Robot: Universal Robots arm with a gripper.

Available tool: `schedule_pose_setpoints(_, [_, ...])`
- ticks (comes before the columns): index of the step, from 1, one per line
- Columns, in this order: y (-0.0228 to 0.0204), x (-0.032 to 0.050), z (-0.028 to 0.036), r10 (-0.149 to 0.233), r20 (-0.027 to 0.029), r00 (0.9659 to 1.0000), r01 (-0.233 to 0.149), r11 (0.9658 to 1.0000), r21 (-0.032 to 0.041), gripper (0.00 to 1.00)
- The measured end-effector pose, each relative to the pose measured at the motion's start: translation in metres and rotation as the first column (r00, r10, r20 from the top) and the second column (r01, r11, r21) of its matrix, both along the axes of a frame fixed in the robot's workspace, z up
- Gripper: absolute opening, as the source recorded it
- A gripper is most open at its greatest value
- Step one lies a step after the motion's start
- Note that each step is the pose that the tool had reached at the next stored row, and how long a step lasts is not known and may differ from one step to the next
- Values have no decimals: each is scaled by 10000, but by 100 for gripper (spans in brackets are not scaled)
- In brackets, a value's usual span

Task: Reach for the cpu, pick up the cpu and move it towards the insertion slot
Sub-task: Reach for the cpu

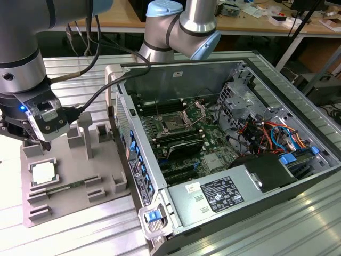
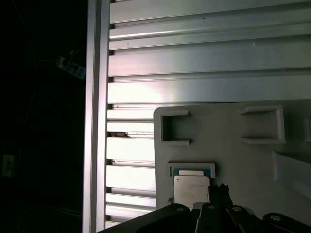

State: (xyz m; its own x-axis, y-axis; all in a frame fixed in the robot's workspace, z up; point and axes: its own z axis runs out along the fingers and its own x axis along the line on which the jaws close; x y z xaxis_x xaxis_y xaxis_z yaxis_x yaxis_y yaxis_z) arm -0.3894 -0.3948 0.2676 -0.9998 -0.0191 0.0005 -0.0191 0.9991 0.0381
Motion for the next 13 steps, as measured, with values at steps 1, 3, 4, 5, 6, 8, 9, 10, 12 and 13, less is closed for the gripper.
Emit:
schedule_pose_setpoints(1, [0,0,-2,0,0,10000,0,10000,0,11])
schedule_pose_setpoints(3, [0,0,-9,0,0,10000,0,10000,0,11])
schedule_pose_setpoints(4, [0,0,-13,0,0,10000,0,10000,0,11])
schedule_pose_setpoints(5, [0,0,-17,0,0,10000,0,10000,0,11])
schedule_pose_setpoints(6, [0,0,-21,1,0,10000,-1,10000,0,11])
schedule_pose_setpoints(8, [0,0,-25,0,0,10000,0,10000,0,11])
schedule_pose_setpoints(9, [0,0,-28,0,0,10000,0,10000,0,11])
schedule_pose_setpoints(10, [0,0,-30,1,0,10000,-1,10000,0,11])
schedule_pose_setpoints(12, [0,0,-35,0,0,10000,0,10000,0,11])
schedule_pose_setpoints(13, [0,0,-37,1,0,10000,-1,10000,0,11])
